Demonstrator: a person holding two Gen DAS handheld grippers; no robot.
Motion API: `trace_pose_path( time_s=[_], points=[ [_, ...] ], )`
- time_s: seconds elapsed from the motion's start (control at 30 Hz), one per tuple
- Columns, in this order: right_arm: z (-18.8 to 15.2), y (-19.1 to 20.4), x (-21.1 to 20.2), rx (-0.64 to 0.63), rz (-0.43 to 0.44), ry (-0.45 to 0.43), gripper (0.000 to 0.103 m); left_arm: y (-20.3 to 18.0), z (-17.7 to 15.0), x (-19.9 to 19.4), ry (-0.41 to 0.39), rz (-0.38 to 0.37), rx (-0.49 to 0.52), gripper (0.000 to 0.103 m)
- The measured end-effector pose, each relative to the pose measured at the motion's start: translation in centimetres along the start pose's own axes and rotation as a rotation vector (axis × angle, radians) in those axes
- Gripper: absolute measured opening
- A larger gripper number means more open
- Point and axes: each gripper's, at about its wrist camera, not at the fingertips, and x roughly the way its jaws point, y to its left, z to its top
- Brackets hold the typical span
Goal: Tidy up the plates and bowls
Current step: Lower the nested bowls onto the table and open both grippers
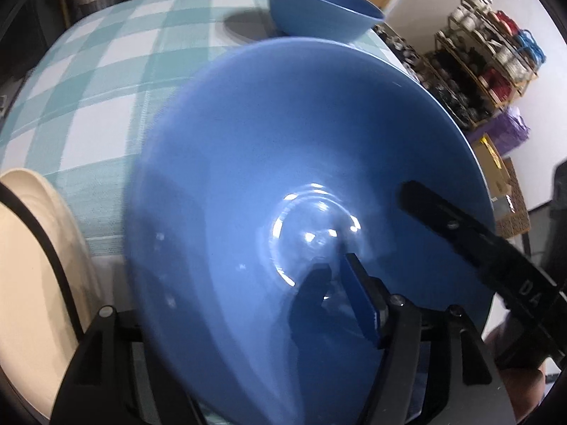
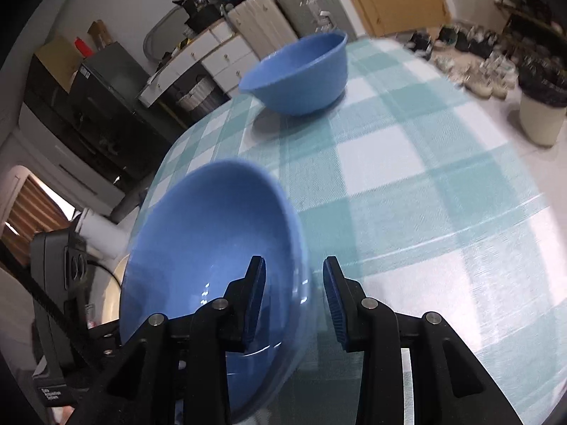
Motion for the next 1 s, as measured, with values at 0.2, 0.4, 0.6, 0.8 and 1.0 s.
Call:
trace_pose_path(
  time_s=[0.2,0.4,0.6,0.8,1.0],
  points=[
    [0.0,-1.4,-4.2,0.032,-0.024,-0.176,0.058,0.9,-1.2,-3.2,-0.143,0.062,-0.002,0.072],
    [-0.4,0.0,-7.7,-0.042,-0.019,-0.339,0.077,1.6,-2.4,-6.7,-0.281,0.143,0.011,0.078],
    [-1.3,3.2,-9.0,-0.21,-0.026,-0.412,0.09,1.7,-3.0,-9.6,-0.396,0.164,0.04,0.078],
    [-2.9,6.2,-9.7,-0.392,-0.07,-0.49,0.099,1.1,-3.9,-12.0,-0.55,0.193,0.122,0.078],
    [-4.3,7.8,-10.9,-0.479,-0.054,-0.554,0.102,0.8,-4.1,-12.5,-0.619,0.259,0.14,0.082]
  ],
)
